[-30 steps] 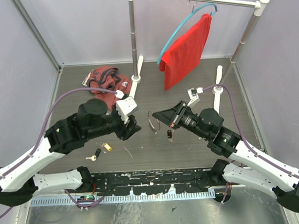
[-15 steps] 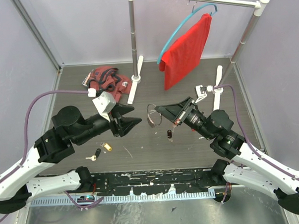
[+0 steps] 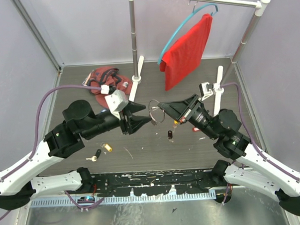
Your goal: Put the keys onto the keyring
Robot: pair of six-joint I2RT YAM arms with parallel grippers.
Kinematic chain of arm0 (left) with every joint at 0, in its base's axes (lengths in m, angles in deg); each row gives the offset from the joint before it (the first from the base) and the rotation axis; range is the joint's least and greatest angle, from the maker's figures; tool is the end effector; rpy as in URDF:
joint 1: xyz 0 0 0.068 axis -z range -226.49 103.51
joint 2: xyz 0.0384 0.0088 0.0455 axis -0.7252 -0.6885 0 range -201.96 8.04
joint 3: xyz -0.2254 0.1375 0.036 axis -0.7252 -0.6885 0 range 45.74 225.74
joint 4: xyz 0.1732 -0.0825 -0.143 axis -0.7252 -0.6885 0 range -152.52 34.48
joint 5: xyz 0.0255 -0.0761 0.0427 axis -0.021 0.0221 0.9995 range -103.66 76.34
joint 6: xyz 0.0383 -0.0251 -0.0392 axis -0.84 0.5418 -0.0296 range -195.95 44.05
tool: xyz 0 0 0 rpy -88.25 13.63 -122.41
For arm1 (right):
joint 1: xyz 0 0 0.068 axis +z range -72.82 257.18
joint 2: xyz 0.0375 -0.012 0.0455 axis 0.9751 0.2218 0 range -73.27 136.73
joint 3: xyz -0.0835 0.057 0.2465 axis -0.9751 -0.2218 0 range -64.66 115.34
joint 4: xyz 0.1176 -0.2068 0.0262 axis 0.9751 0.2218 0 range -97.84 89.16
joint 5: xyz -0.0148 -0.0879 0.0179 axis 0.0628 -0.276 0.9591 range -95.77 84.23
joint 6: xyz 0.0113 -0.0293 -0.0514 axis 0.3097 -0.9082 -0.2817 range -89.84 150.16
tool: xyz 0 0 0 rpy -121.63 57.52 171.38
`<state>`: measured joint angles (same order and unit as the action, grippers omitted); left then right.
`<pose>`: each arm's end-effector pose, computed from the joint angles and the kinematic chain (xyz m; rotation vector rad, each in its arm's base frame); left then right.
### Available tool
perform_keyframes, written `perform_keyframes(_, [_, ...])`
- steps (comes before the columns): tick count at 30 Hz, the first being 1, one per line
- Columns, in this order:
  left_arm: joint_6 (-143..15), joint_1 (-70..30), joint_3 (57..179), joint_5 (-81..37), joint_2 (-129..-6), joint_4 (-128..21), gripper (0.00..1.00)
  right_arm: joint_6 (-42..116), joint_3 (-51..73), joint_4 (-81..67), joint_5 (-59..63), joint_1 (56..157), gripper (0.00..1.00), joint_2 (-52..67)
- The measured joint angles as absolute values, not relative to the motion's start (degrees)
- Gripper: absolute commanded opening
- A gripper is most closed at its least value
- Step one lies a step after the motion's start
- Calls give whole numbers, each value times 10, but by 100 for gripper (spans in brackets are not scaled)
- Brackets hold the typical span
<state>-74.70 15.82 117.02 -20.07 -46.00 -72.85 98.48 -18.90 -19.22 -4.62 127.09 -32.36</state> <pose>0.0795 -0.1623 0.4445 0.9189 1.3762 -0.9476 0.0989 0.1189 0.3937 0.2224 1.4980 1.7398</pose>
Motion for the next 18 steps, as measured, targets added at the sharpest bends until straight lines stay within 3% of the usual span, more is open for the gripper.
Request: perform_keyframes(18, [-757, 158, 1185, -216, -489, -706, 38, 995, -189, -194, -45, 1271, 1, -328])
